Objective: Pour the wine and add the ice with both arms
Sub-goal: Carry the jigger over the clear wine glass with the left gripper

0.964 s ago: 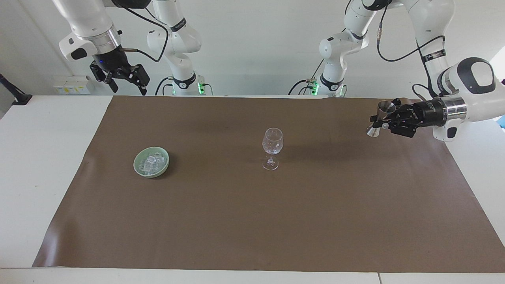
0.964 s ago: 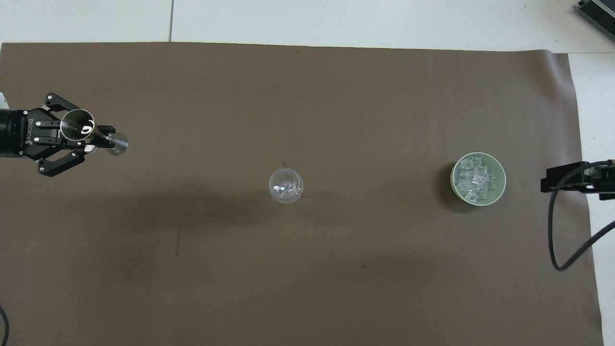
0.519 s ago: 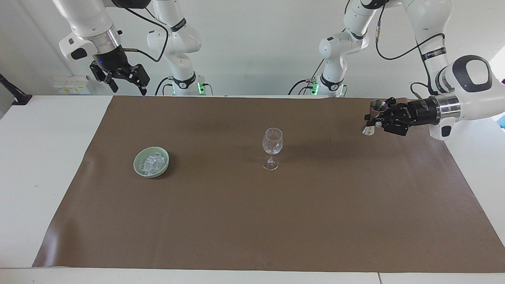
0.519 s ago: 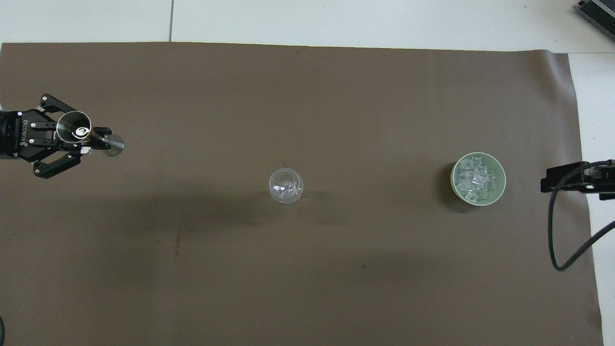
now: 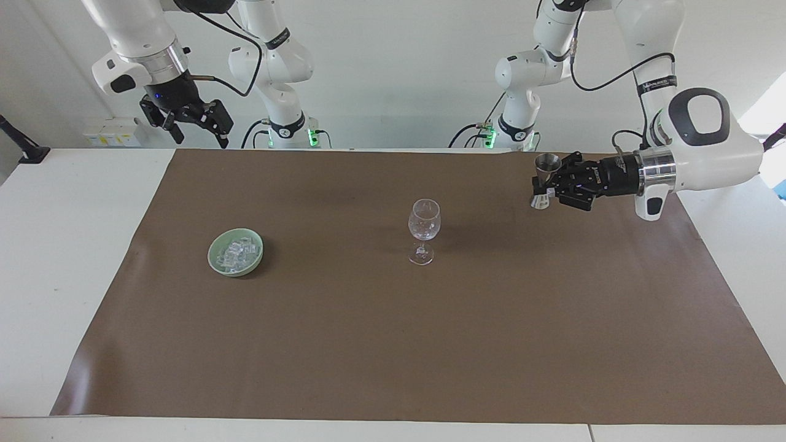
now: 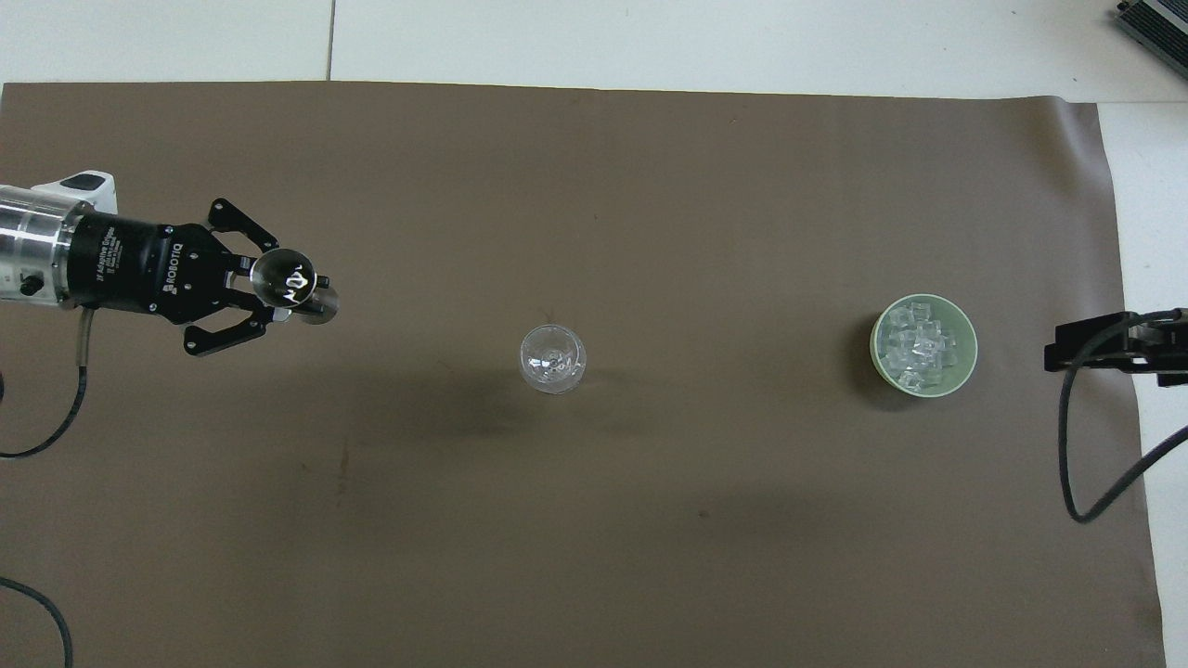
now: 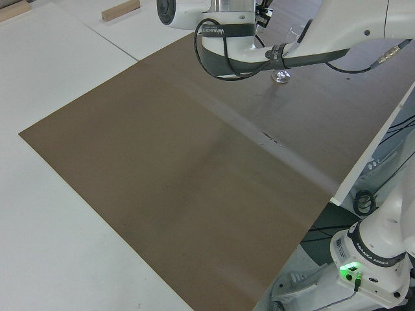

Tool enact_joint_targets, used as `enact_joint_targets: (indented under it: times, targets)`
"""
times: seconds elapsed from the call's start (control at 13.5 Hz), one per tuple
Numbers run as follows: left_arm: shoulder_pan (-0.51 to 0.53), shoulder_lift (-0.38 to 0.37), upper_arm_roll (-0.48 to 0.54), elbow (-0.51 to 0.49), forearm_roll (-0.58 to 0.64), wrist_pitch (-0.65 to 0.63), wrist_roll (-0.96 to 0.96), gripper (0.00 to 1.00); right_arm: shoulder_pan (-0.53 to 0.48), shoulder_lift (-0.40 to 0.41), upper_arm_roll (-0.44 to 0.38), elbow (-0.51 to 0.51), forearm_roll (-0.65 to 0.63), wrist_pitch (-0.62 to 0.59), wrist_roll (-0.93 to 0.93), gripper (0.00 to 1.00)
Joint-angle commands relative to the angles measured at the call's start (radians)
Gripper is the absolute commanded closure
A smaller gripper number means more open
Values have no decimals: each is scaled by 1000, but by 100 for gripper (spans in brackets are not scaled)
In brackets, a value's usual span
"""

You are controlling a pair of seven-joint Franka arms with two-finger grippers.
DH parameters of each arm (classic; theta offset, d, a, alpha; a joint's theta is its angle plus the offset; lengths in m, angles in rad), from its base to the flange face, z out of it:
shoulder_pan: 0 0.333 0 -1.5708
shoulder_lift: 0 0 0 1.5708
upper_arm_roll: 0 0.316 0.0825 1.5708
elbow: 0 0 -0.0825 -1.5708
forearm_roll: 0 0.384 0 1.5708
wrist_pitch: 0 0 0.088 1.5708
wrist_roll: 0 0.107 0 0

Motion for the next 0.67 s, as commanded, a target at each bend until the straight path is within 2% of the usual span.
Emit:
enact_joint_targets:
  times: [0.0,0.3,0.59]
  targets:
    - [-68,-51,11,-52,9,89,-57,100,-5,-10,0,0,16,-15,-30,0]
    - [-140,-52,11,-68,9,198,-120,100,-5,-10,0,0,16,-15,-30,0]
    - [-206,-75,13,-129,9,274,-114,100,-5,-10,0,0,16,-15,-30,0]
